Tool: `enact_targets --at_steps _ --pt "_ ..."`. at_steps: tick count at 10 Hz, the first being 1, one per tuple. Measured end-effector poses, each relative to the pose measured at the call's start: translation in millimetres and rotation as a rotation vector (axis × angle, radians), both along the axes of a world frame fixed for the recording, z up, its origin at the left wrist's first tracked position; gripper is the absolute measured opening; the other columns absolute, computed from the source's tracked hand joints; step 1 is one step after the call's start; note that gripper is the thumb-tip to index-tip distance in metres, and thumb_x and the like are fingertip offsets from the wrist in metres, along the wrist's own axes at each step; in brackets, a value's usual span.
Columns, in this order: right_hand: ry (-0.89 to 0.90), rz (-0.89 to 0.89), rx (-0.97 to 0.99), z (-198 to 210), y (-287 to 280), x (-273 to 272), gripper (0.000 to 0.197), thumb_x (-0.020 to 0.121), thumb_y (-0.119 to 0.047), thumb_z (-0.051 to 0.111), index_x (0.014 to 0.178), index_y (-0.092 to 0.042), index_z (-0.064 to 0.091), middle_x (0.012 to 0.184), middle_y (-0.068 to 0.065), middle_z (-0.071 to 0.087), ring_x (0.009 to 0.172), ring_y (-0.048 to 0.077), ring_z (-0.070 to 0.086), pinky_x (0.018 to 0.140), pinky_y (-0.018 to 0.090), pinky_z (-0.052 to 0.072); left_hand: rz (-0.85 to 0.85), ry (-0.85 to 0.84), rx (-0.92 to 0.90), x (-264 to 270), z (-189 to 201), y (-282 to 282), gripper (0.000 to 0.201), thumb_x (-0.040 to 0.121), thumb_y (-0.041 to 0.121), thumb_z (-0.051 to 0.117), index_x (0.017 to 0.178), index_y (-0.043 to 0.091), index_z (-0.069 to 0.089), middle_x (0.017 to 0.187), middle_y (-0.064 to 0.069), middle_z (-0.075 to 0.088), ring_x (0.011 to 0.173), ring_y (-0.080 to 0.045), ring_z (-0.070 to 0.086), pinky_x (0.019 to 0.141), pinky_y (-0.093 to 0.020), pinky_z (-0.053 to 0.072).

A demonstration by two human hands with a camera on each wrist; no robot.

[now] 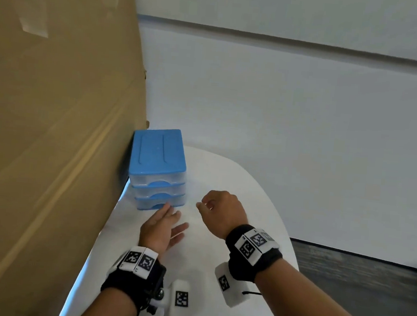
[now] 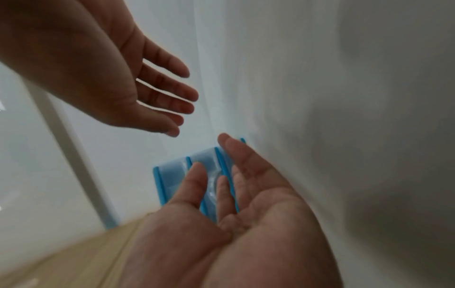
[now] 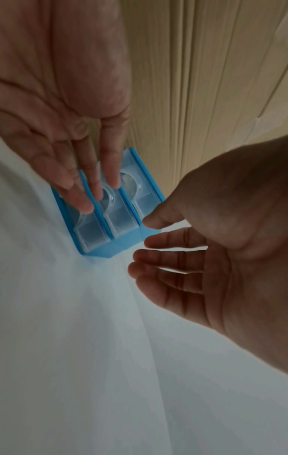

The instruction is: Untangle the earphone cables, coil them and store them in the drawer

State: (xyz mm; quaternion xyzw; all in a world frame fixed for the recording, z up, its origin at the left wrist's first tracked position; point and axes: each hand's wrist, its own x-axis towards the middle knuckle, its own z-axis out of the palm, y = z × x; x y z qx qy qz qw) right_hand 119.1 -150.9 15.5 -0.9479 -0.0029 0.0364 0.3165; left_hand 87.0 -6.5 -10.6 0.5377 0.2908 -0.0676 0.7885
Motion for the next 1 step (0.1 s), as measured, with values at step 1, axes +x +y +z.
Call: enact_targets --at_steps 1 --pt "0.013 -0.022 0.018 3.2 -7.7 -14.5 0.023 0.088 -0.041 0.059 0.102 -0.026 0.07 0.096 -0.006 0.072 0.094 0.02 0.066 0.085 0.033 0.053 -0.076 -0.02 0.078 -15.8 16.8 -3.7 0.041 0.093 0.014 0.063 0.131 0.027 0.056 0.104 0.007 0.068 0.091 -0.024 0.071 0.072 -0.032 0.056"
